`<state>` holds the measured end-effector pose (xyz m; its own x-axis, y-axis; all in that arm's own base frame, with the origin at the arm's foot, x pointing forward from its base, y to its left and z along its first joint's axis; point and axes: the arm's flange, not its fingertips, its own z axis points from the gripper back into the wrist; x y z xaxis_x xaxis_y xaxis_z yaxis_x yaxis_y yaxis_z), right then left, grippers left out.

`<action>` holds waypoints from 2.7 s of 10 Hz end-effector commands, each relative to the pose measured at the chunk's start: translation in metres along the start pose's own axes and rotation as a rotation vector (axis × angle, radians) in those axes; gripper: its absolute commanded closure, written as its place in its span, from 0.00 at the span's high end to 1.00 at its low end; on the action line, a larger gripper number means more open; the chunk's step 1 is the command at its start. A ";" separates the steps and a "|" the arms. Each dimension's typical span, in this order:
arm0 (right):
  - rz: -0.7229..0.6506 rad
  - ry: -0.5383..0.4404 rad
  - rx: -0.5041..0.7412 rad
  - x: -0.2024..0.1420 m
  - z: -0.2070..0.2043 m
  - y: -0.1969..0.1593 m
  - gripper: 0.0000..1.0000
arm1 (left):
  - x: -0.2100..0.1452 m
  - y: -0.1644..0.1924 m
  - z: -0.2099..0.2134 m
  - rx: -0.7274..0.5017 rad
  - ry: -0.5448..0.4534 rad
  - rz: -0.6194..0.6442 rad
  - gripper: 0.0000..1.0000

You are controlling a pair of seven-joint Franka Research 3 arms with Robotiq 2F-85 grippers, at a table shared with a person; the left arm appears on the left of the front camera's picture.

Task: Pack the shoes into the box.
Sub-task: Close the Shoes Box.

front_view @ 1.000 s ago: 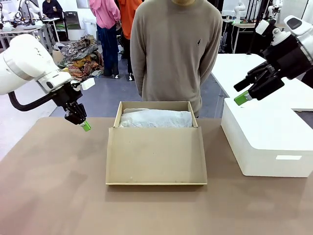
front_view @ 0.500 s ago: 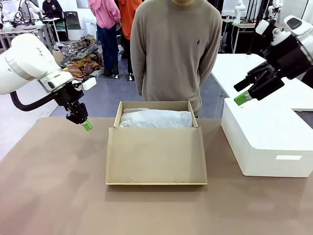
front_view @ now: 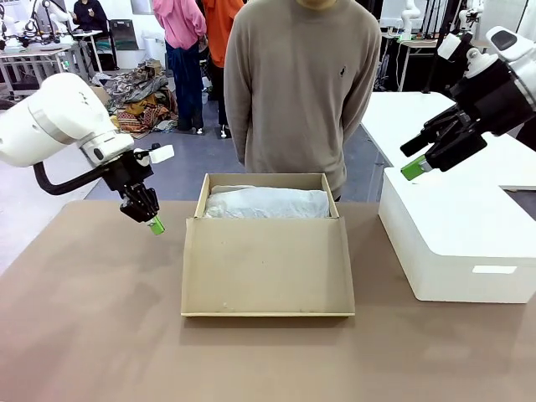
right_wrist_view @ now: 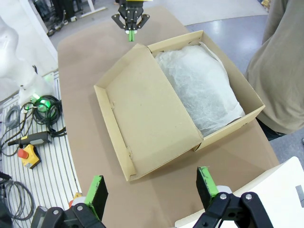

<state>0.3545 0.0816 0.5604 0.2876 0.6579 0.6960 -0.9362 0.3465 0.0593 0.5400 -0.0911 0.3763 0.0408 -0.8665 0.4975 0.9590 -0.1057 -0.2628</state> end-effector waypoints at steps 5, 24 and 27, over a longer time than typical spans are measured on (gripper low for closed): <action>0.019 -0.037 0.013 0.001 -0.002 -0.002 1.00 | -0.009 0.026 -0.022 -0.142 -0.047 -0.024 0.00; 0.019 -0.037 0.013 0.001 -0.002 -0.002 1.00 | -0.002 0.021 -0.108 -0.237 -0.214 -0.011 0.00; 0.019 -0.037 0.013 0.001 -0.002 -0.002 1.00 | 0.001 0.012 -0.109 -0.279 -0.239 -0.009 0.00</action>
<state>0.3545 0.0816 0.5604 0.2875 0.6580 0.6960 -0.9362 0.3464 0.0593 0.5281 -0.1507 0.2807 0.1281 -0.7603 0.6368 0.8480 -0.2490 -0.4679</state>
